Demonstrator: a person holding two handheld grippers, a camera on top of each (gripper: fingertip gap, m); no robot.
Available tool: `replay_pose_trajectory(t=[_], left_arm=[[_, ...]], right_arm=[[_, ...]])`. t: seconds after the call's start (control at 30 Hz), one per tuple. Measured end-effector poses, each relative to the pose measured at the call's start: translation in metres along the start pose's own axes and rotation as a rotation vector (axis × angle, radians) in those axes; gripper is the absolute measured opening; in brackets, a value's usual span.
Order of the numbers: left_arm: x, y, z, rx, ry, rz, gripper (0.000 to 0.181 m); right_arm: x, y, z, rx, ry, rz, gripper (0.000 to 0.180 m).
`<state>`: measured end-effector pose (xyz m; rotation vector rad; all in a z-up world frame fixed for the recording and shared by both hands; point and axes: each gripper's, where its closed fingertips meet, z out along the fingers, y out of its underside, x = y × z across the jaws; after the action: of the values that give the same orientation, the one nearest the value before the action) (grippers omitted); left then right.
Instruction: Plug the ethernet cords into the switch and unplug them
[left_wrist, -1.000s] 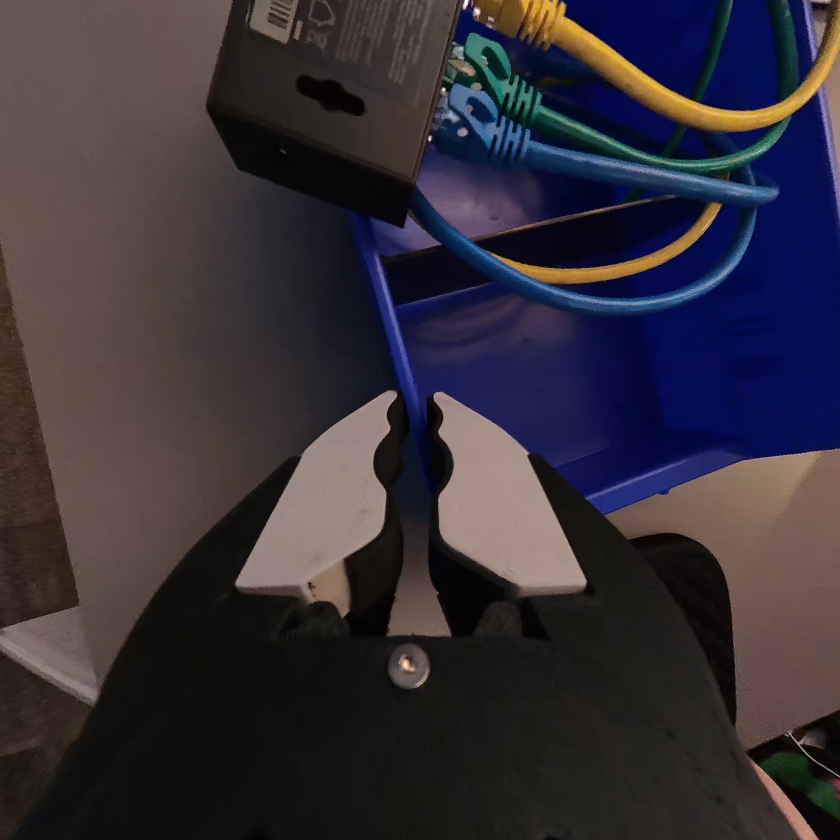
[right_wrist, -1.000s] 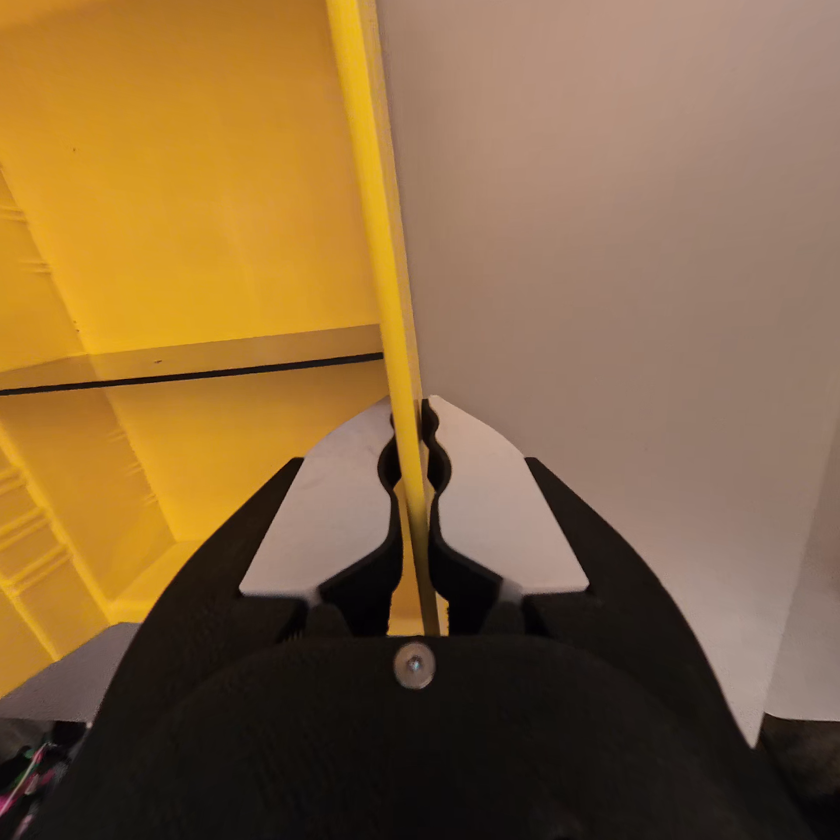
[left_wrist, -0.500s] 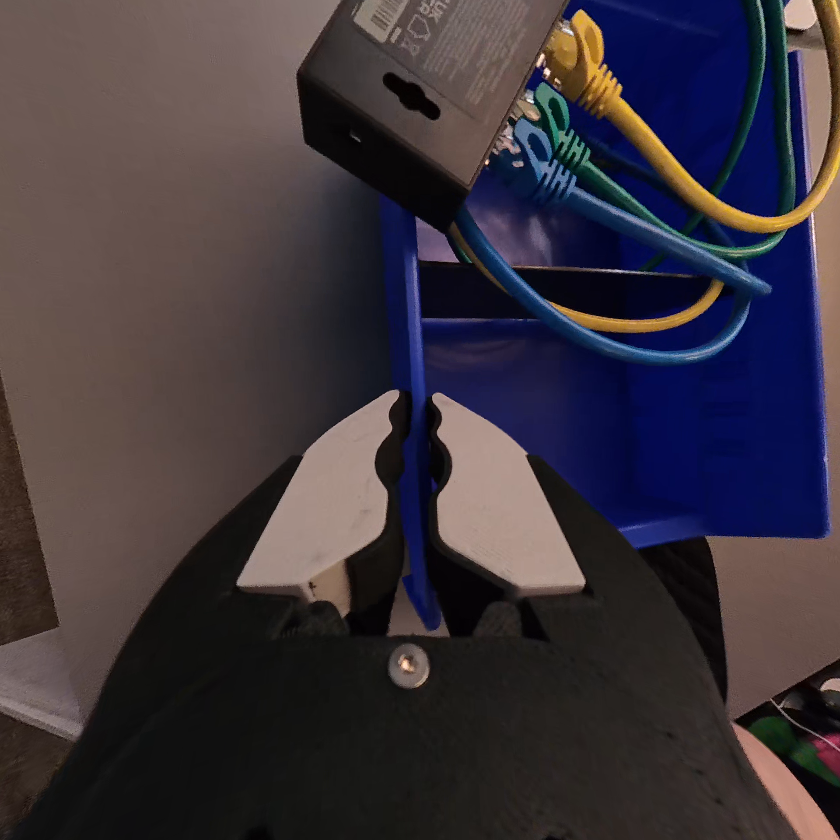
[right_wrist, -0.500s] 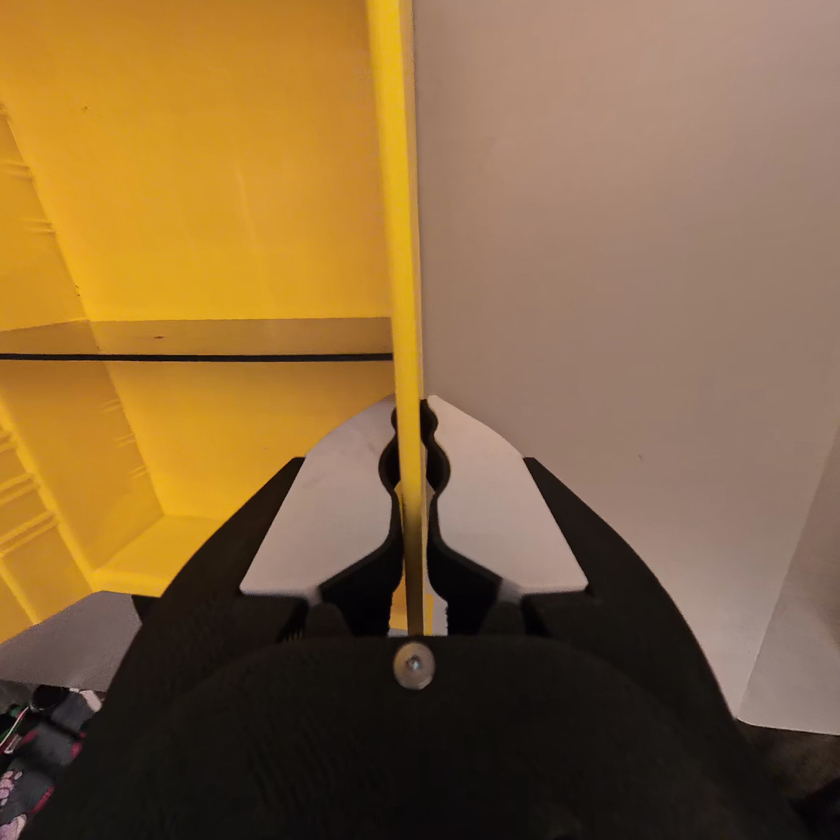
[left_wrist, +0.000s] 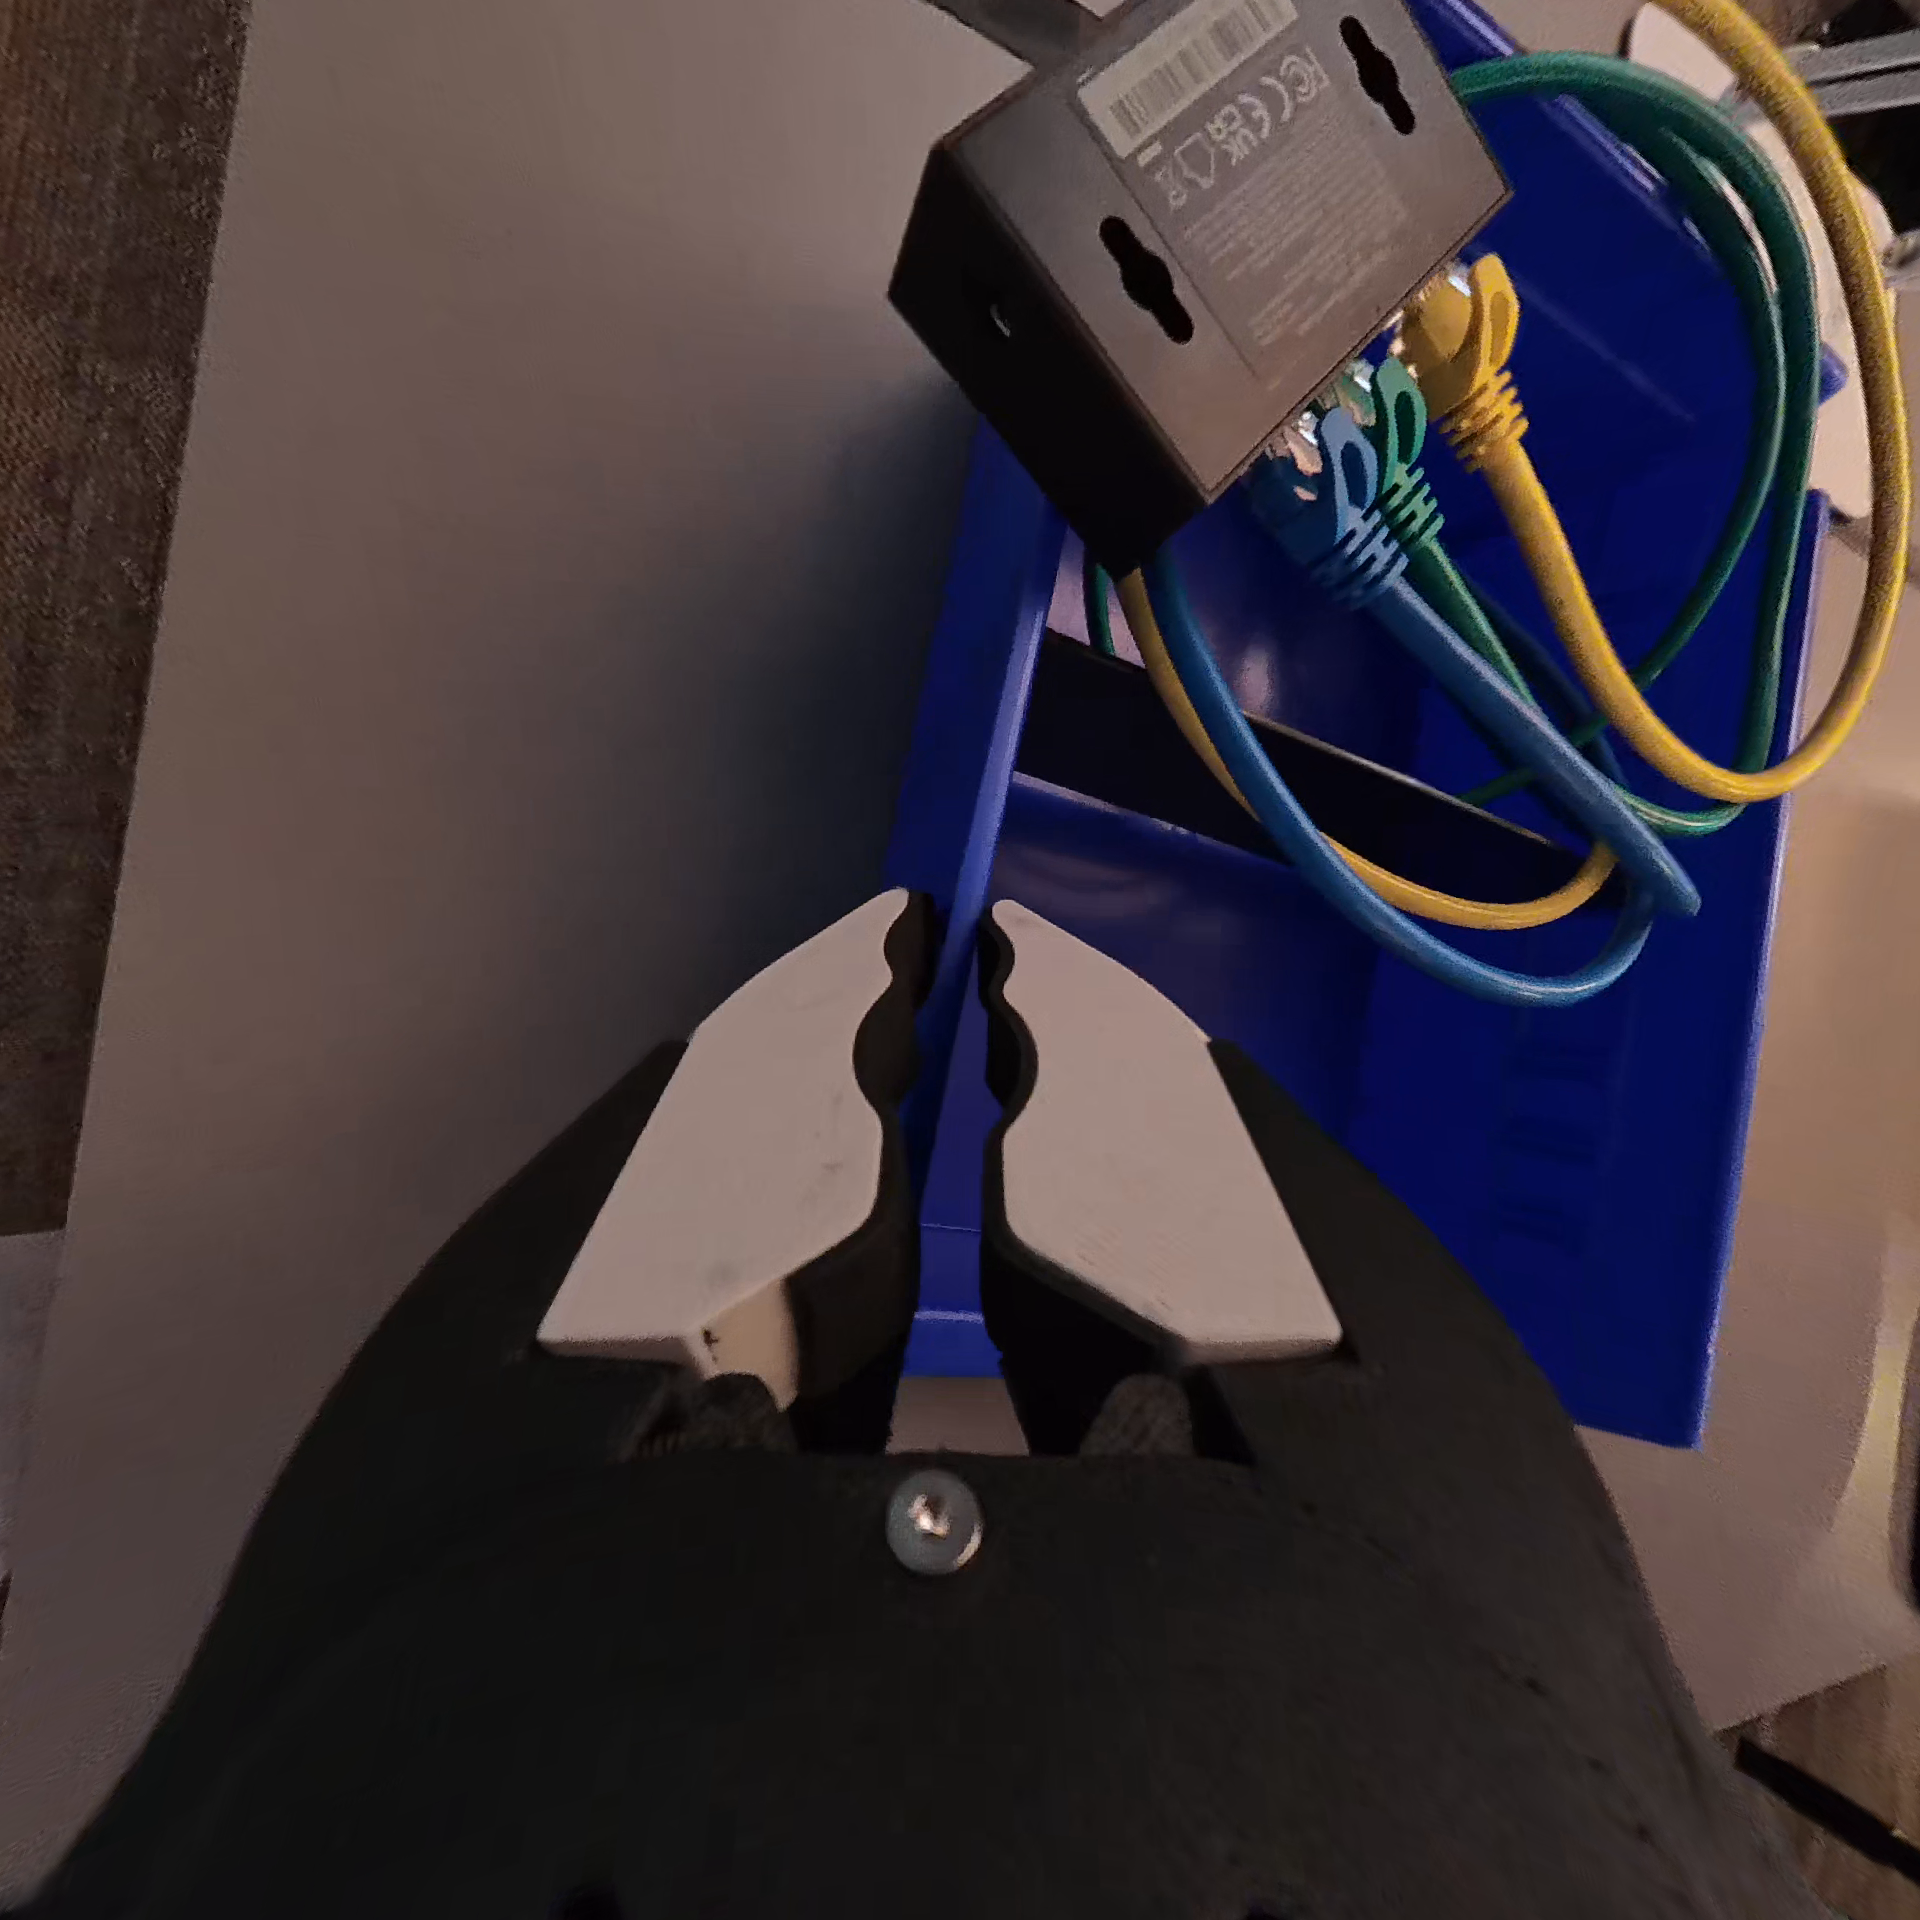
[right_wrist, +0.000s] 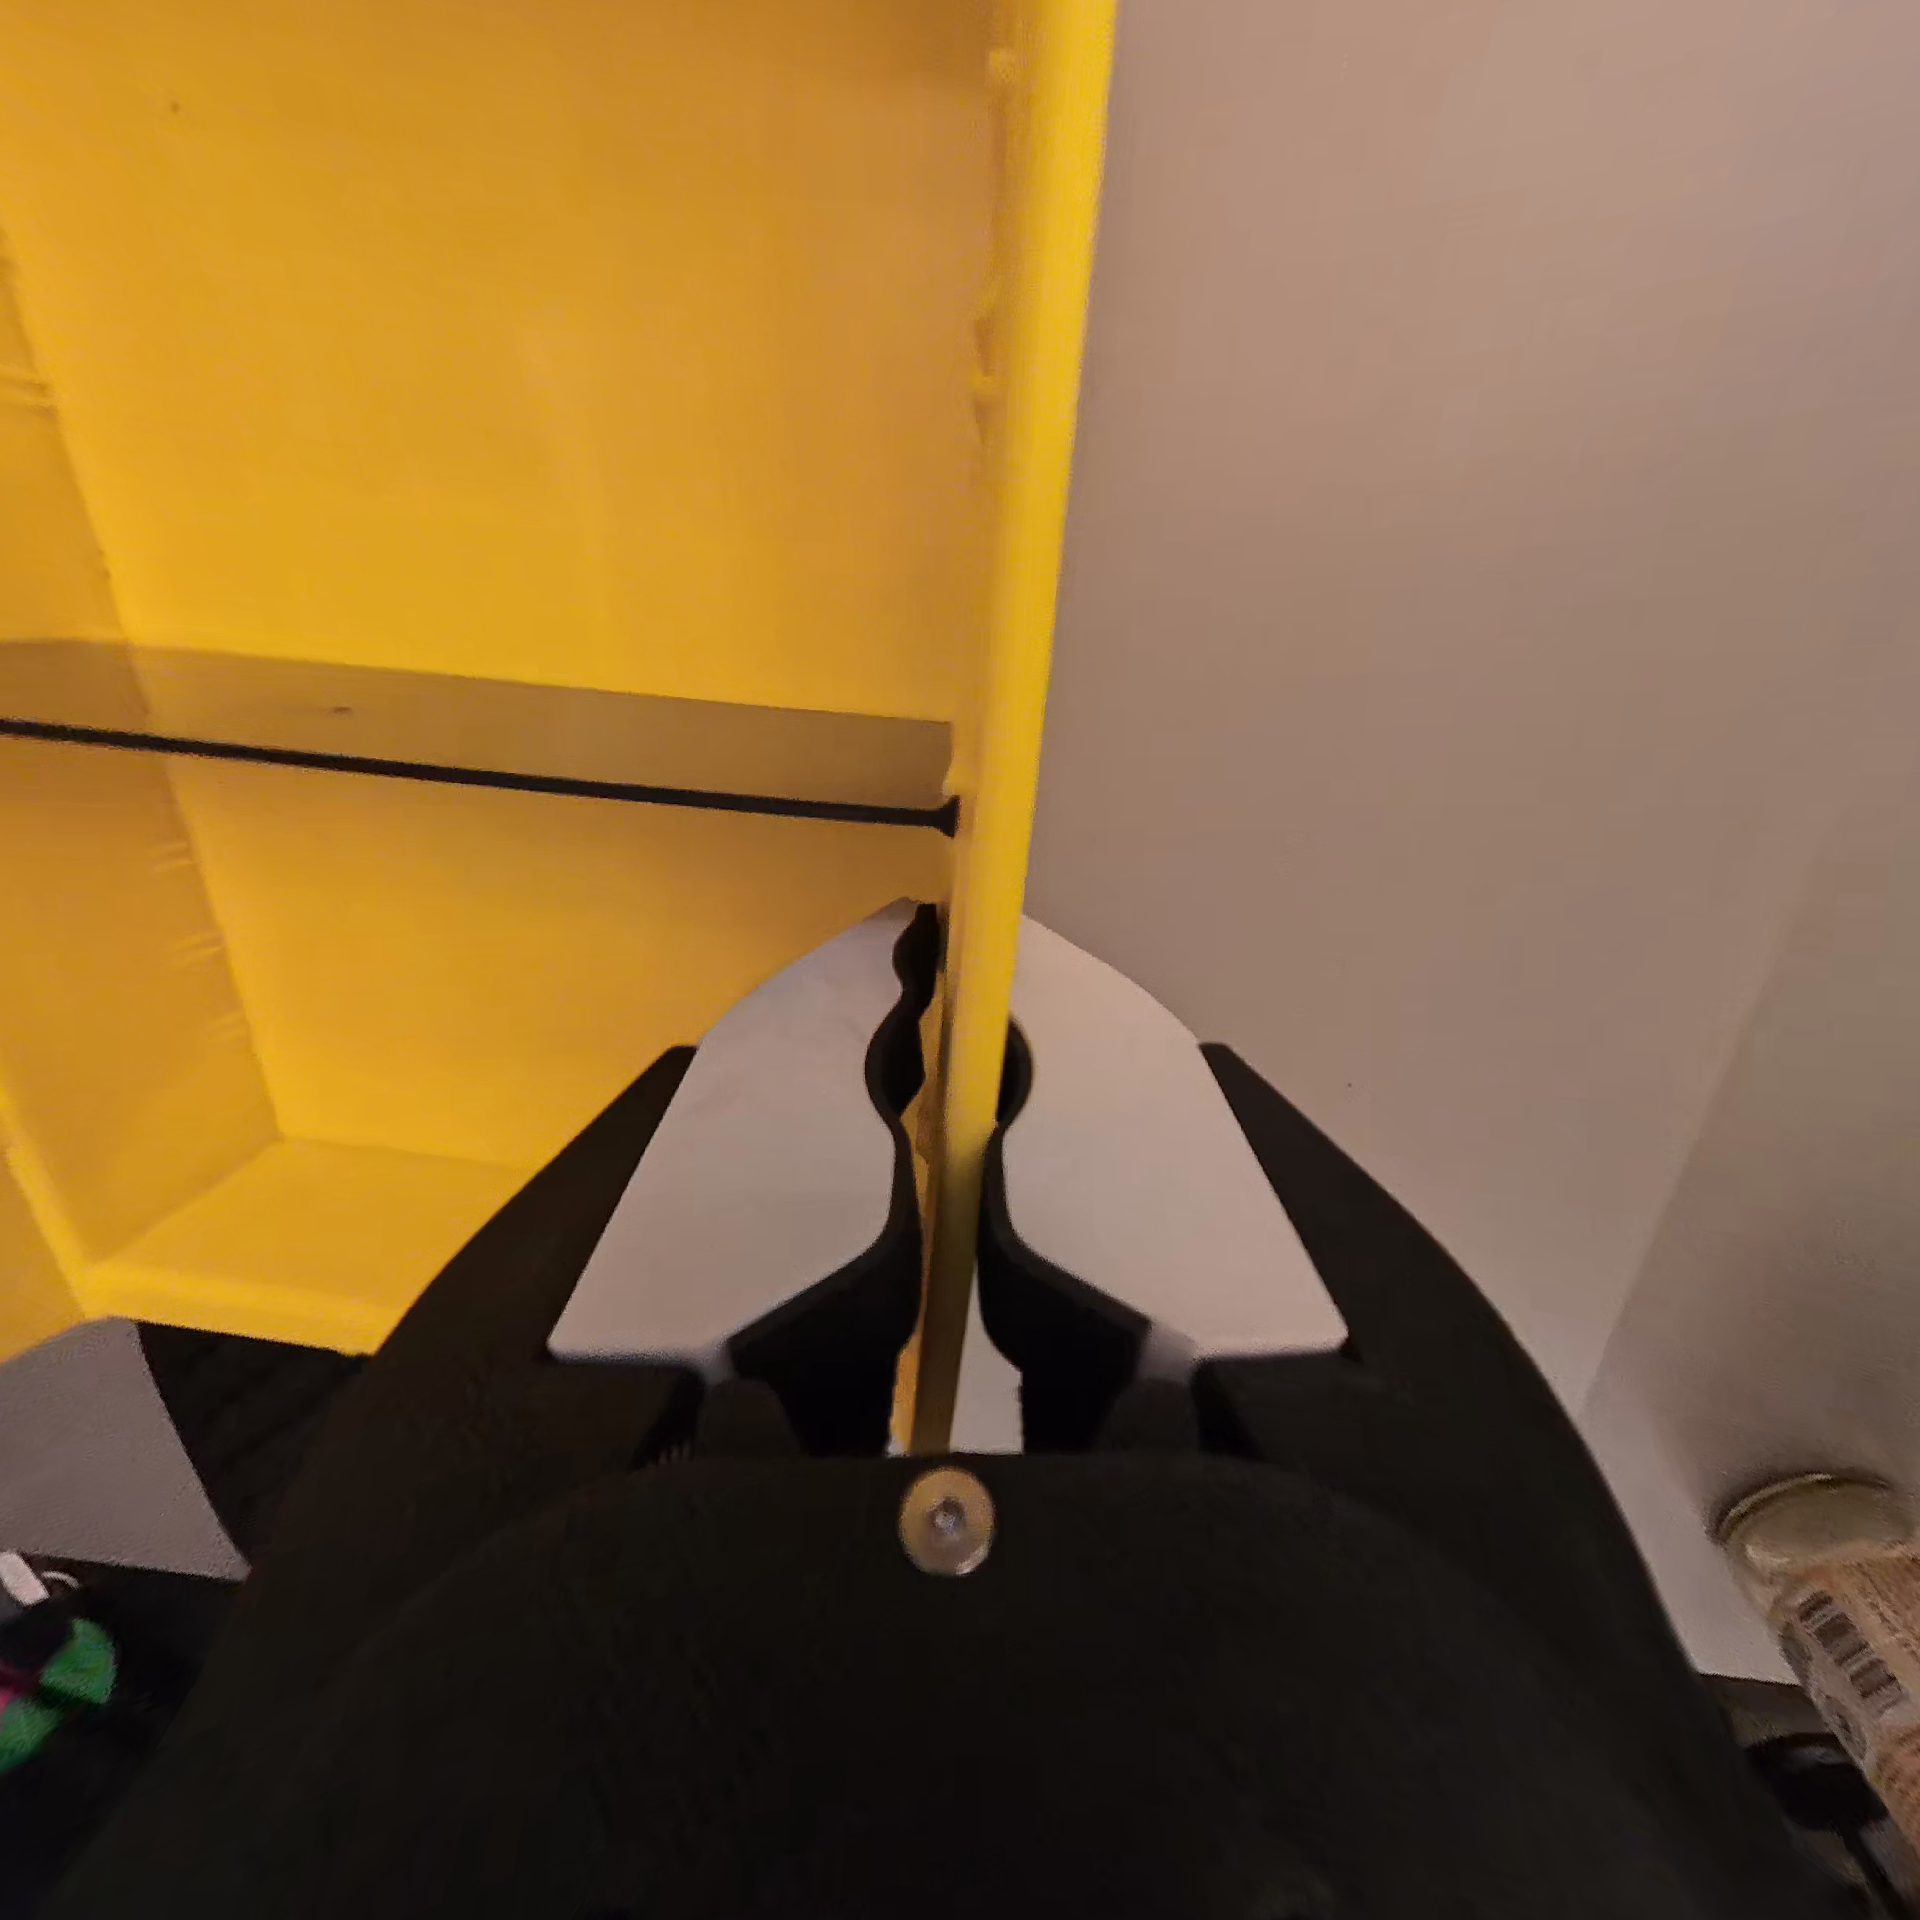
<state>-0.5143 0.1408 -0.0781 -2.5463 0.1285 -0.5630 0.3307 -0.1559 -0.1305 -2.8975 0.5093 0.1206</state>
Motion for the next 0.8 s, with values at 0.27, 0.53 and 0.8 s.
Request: replay_pose_trajectory(t=[0.27,0.53,0.8], left_arm=[[0.003,0.006,-0.002,-0.046,-0.033,0.011,0.007],[0.01,0.014,-0.003,-0.076,0.011,-0.022,0.009],[0.014,0.017,-0.005,-0.106,0.015,0.017,0.009]], right_arm=[[0.011,0.018,-0.004,0.005,0.001,-0.036,0.007],[0.013,0.008,-0.002,0.008,0.005,-0.049,0.007],[0.015,0.011,-0.003,0.016,0.056,-0.083,0.018]])
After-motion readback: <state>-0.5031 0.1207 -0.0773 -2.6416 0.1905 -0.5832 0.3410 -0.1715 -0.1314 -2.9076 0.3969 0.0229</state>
